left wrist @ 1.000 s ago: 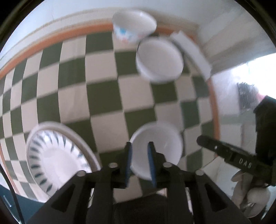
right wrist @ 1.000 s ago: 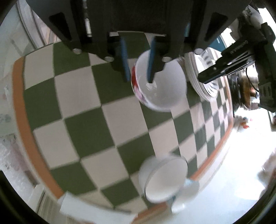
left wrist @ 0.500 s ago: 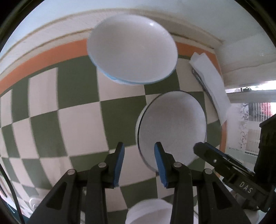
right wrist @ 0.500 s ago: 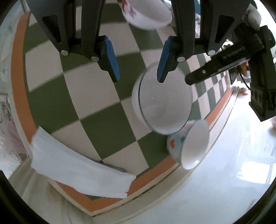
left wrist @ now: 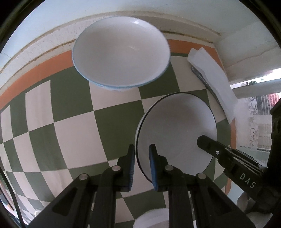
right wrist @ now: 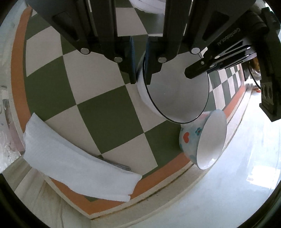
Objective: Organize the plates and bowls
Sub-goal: 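Lower the red-flowered bowl into the plain white bowl and grip both rims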
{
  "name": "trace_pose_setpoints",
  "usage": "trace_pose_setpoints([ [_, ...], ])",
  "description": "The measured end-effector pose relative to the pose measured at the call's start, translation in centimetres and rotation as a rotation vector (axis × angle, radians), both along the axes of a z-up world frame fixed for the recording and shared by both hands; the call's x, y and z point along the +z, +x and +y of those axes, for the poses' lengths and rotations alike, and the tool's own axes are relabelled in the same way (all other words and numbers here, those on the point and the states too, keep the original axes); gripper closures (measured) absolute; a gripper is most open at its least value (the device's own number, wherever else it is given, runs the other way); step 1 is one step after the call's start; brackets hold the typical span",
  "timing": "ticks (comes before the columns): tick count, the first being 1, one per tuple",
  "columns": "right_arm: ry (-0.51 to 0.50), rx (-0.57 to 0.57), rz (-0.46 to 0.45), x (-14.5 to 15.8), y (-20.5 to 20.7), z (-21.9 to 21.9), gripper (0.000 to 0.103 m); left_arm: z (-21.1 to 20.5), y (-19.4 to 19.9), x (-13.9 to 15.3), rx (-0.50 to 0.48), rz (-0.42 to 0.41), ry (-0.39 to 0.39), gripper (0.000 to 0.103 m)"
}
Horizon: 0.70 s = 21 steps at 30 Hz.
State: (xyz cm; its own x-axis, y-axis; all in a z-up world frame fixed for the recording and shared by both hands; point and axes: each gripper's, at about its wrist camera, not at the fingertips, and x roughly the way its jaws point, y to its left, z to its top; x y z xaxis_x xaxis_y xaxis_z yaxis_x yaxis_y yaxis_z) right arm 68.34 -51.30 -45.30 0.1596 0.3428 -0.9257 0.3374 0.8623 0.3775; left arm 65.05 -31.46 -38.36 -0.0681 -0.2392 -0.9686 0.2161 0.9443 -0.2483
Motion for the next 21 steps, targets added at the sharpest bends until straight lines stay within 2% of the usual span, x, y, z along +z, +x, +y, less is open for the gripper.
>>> trace_pose_setpoints([
  [6,-0.005,0.013,-0.043,3.6,-3.0,0.2,0.092,0.2,-2.3,3.9,-0.022,-0.02,-0.046,0.089],
  [12,-0.011,0.028,-0.072,8.2,-8.8,1.0,0.092,1.7,-7.1,7.6,-0.065,-0.025,-0.082,0.089],
  [16,-0.005,0.034,-0.061,9.5,-13.0,1.8,0.092,2.3,-10.2,8.5,-0.093,-0.012,-0.086,0.089],
  [21,0.012,0.038,-0.02,8.8,-17.4,3.0,0.092,3.1,-13.3,7.7,-0.122,0.018,-0.065,0.089],
])
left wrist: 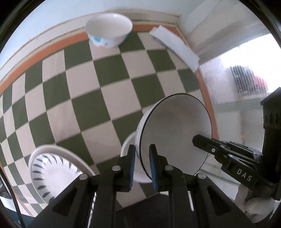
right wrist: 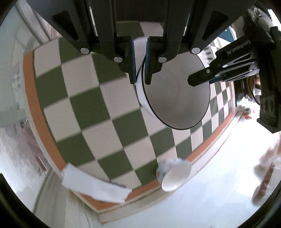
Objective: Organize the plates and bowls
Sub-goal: 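Lower the red-flowered bowl into the plain white bowl and grip both rims, then lift the two nested bowls and carry them toward the blue-dotted bowl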
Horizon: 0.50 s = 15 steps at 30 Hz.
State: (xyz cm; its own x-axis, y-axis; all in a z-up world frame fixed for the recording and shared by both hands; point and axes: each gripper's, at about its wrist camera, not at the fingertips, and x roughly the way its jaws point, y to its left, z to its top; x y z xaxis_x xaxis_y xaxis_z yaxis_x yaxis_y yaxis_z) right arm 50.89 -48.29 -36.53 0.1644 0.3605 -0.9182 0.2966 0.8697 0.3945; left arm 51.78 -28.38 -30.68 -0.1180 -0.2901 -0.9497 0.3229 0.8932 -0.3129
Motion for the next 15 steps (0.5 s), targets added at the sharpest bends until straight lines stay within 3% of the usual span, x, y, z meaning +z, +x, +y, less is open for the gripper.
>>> trace_pose_setpoints([
  [15,0.014,0.011,0.106,-6.2,-2.8,1.6,0.092,-0.8,-2.8,-5.5,-0.085,0.065,0.151,0.089],
])
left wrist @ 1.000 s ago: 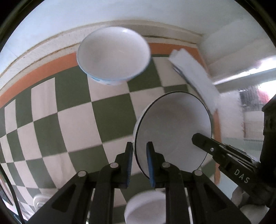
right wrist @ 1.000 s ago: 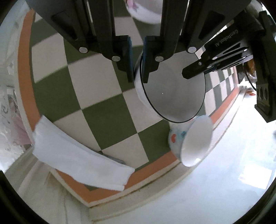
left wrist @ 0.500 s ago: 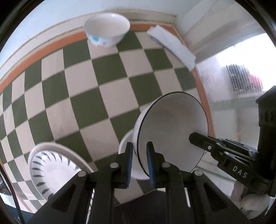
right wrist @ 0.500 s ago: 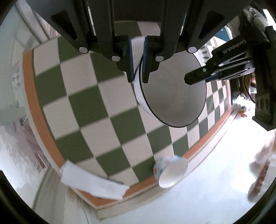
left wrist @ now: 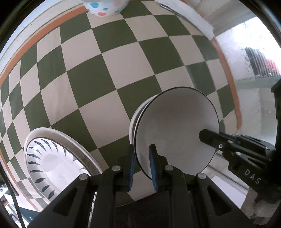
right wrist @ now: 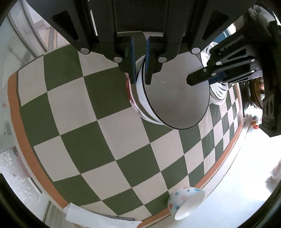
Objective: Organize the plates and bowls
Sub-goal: 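Lift the two nested bowls and carry them toward the blue-dotted bowl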
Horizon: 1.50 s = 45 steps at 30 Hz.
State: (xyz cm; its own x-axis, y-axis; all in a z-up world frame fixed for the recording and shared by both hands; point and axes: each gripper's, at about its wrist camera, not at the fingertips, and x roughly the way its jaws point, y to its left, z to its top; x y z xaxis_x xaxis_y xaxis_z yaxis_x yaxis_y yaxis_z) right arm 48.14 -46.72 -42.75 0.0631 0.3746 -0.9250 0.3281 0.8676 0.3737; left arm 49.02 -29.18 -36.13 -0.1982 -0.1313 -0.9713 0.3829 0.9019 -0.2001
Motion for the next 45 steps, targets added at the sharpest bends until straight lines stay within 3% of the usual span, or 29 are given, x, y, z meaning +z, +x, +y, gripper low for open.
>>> trace_pose_setpoints([
  [11,-0.011,0.016,0.045,-0.7,0.7,0.4,0.091,-0.7,-0.1,-0.3,-0.04,-0.021,0.059,0.089],
  [17,0.019,0.011,0.061,-0.7,1.1,0.1,0.091,-0.2,0.4,-0.2,-0.024,-0.004,0.046,0.089],
  [23,0.063,-0.034,-0.018,3.1,3.2,-2.4,0.09,1.9,3.3,3.7,0.07,-0.061,-0.019,0.088],
  [25,0.079,-0.038,-0.063,4.5,5.1,-3.0,0.082,2.9,6.0,5.4,0.151,-0.085,-0.075,0.086],
  [26,0.09,-0.039,-0.099,5.3,6.6,-3.3,0.069,3.2,7.0,5.7,0.191,-0.097,-0.092,0.08],
  [27,0.097,-0.041,-0.12,5.7,7.7,-3.4,0.064,3.6,8.6,6.0,0.236,-0.107,-0.109,0.072],
  [28,0.102,-0.042,-0.144,6.0,9.3,-3.5,0.057,4.1,10.3,6.1,0.276,-0.114,-0.123,0.07],
  [29,0.11,-0.039,-0.17,6.1,11.1,-3.5,0.056,4.6,12.1,6.1,0.32,-0.122,-0.136,0.07],
  [34,0.1,-0.015,-0.206,4.1,20.3,-3.0,0.056,6.0,20.5,3.5,0.465,-0.133,-0.128,0.07],
  [41,0.079,-0.001,-0.147,-1.1,29.4,-1.6,0.057,5.4,25.9,-1.6,0.495,-0.043,-0.129,0.07],
  [42,0.071,0.003,-0.14,-1.7,30.4,-1.5,0.058,5.2,26.2,-2.1,0.49,-0.042,-0.127,0.07],
  [44,0.065,0.008,-0.13,-2.6,31.7,-1.2,0.074,4.9,26.6,-2.9,0.483,-0.04,-0.127,0.072],
  [45,0.059,0.015,-0.117,-3.1,32.3,-1.0,0.078,4.6,26.6,-3.4,0.475,-0.037,-0.124,0.08],
])
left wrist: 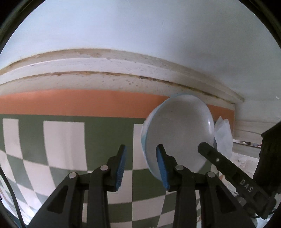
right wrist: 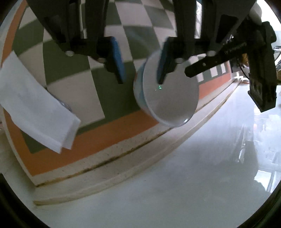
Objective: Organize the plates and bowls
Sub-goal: 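Lift the two nested bowls and carry them toward the blue-dotted bowl, then lower the nested bowls into the blue-dotted bowl and grip its rim too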
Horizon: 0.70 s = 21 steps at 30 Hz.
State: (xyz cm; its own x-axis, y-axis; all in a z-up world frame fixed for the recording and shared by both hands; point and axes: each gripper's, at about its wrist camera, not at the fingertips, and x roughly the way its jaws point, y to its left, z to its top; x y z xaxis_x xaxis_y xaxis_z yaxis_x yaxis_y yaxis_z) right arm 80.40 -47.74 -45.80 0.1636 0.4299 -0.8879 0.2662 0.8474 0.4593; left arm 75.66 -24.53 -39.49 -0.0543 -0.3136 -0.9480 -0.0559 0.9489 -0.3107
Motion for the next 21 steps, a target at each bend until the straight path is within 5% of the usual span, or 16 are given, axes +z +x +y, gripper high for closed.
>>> trace_pose_setpoints([
  [2,0.001,0.006,0.006,-0.6,0.6,0.3,0.092,-0.4,0.0,-0.4,-0.021,-0.004,-0.003,0.093],
  [12,-0.055,0.03,-0.021,0.6,0.2,1.2,0.093,-1.0,-1.0,1.4,-0.069,-0.077,0.043,0.093],
  [21,-0.058,0.012,-0.091,6.4,-5.4,1.8,0.093,-1.1,-6.2,6.2,-0.129,-0.128,0.025,0.093],
])
